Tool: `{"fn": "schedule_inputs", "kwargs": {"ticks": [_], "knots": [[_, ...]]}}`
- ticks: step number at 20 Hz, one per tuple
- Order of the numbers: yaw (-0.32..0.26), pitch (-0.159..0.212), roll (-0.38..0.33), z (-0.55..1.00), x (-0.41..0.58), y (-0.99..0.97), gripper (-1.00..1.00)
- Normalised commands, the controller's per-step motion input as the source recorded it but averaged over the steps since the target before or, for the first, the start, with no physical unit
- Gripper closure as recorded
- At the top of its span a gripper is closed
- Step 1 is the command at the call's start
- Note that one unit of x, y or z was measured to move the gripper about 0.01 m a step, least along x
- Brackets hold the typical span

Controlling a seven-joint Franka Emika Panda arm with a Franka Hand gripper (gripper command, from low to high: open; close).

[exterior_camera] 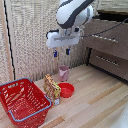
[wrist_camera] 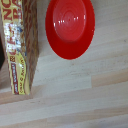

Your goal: Shift your gripper thoughtfully near the cereal snack bar. Tenderly grip the snack bar with your precision device. Carefully hover the precision device above the first drawer installation and invite the snack bar to descend into the first drawer installation.

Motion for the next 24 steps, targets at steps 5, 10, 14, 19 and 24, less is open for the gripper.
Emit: {"fn": "schedule_inputs", "kwargs": {"ticks": [5,10,14,19,24], "knots": [[0.044,0.000,-0.114,-0.31,-0.080,0.55,-1.00],[0.044,0.000,-0.131,-0.39,-0.051,0.53,-1.00],[0.040,0.000,-0.109,-0.39,-0.010,0.41,-1.00],[0.035,0.000,-0.083,-0.48,0.023,0.25,-1.00],[0.048,-0.003,-0.021,-0.50,0.000,0.05,-1.00]]}}
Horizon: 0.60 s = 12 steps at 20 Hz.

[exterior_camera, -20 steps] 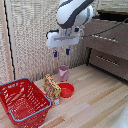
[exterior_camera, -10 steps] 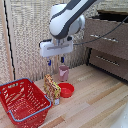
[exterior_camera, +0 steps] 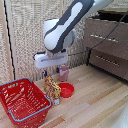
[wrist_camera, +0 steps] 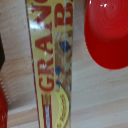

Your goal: Shift your gripper thoughtfully near the cereal snack bar. Tenderly grip the snack bar with your precision device. Carefully hover the precision device above the first drawer installation and invite the snack bar to descend into the first drawer installation.

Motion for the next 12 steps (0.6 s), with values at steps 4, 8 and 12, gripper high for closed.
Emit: {"fn": "schedule_inputs", "kwargs": {"ticks": [4,8,12], "knots": [[0.047,-0.015,0.000,-0.49,0.000,0.00,-1.00],[0.043,0.002,-0.012,-0.34,0.000,0.07,1.00],[0.027,0.049,-0.019,-0.18,0.000,0.09,1.00]]}}
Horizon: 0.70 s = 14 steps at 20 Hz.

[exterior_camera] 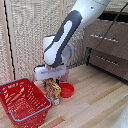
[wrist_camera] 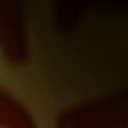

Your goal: Shift your gripper thoughtfully near the cereal snack bar. Tenderly grip the snack bar with your precision device. Carefully hover the precision device above the first drawer installation and invite the snack bar to descend into the first drawer installation.

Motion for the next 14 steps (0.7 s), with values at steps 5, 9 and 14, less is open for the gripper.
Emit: {"fn": "schedule_inputs", "kwargs": {"ticks": [5,9,14], "knots": [[0.010,0.031,-0.014,-0.06,-0.007,0.05,1.00],[0.000,0.000,-0.001,0.00,0.000,0.07,1.00],[0.000,0.001,-0.001,0.10,0.007,0.09,1.00]]}}
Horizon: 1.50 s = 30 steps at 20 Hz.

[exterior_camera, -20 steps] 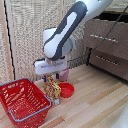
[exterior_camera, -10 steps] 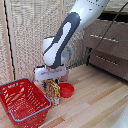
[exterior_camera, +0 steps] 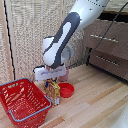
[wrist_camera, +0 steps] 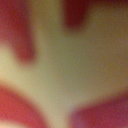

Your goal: Shift your gripper thoughtfully near the cereal snack bar. Tenderly grip the snack bar with your precision device. Carefully hover the precision device above the first drawer installation and invite the snack bar to descend into the first drawer installation.

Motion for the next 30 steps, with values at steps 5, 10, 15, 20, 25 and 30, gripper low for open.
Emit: {"fn": "schedule_inputs", "kwargs": {"ticks": [5,10,15,20,25,30], "knots": [[0.000,0.001,-0.004,0.35,0.027,0.16,1.00],[0.002,0.026,-0.002,0.66,0.135,0.21,1.00],[0.028,0.056,-0.013,0.76,0.269,0.10,1.00],[0.073,0.098,-0.022,0.73,0.346,0.00,1.00],[0.073,0.102,-0.044,0.79,0.380,0.00,1.00],[0.030,0.089,-0.041,0.97,0.360,0.00,1.00]]}}
